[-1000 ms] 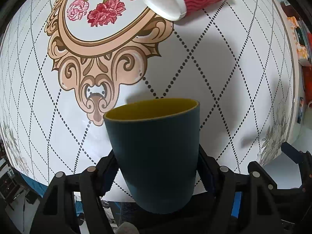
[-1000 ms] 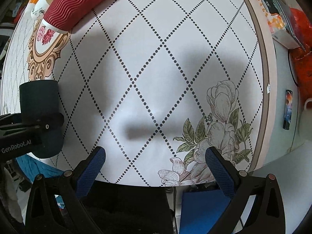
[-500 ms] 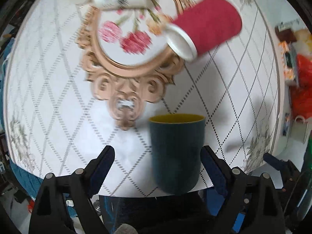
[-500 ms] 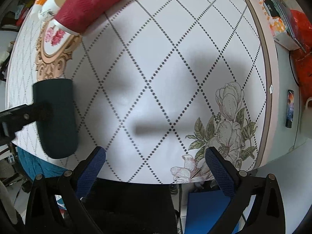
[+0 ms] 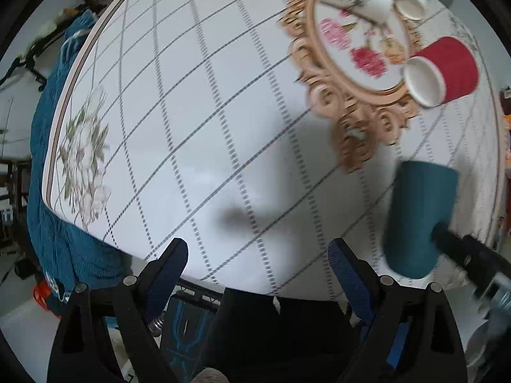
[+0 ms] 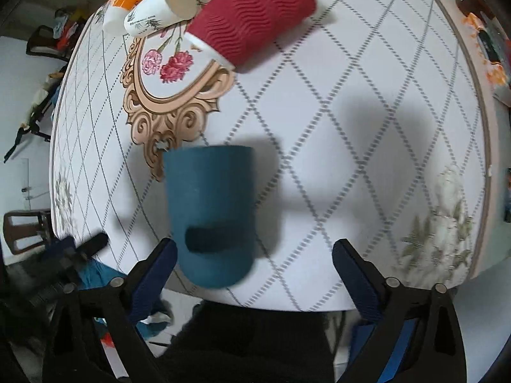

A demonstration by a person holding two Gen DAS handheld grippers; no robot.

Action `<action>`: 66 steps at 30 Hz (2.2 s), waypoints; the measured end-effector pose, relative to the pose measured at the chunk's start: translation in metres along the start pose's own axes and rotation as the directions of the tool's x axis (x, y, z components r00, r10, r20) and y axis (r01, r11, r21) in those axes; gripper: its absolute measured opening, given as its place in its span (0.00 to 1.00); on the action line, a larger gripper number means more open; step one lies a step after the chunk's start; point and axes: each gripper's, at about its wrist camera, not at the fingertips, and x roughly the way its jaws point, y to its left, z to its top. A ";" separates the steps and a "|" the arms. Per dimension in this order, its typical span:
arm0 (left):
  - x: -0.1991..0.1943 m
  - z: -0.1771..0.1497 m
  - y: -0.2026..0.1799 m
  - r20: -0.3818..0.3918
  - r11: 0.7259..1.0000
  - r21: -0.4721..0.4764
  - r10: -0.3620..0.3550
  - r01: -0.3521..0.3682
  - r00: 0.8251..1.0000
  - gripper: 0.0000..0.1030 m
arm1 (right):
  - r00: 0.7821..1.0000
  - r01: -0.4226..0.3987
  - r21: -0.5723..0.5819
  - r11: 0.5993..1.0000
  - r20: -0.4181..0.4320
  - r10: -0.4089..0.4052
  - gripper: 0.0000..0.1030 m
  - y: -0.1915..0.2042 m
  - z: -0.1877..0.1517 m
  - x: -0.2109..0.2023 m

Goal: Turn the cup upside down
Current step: 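Grasp the teal cup with the right gripper while the left gripper releases it, then rotate the held teal cup with the right gripper so its opening faces down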

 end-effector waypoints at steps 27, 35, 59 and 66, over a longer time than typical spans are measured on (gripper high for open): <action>0.003 -0.004 0.026 0.060 0.998 0.059 -0.021 0.018 0.998 0.88 | 0.994 -0.099 0.084 0.992 0.048 0.095 0.84 0.019 -0.002 -0.013; -0.001 -0.004 0.039 0.104 0.999 0.048 -0.017 0.012 0.994 0.95 | 0.857 0.514 -0.664 0.543 0.379 -0.349 0.91 0.112 -0.029 -0.068; 0.032 -0.028 0.053 0.058 0.990 -0.138 -0.006 0.014 0.998 0.95 | 0.737 -0.108 0.100 -0.989 0.676 -0.012 0.91 0.032 -0.114 0.056; 0.042 -0.036 0.056 0.060 0.985 -0.171 -0.010 0.020 0.998 0.95 | 0.762 -0.144 0.161 -0.976 0.647 -0.006 0.91 0.032 -0.104 0.058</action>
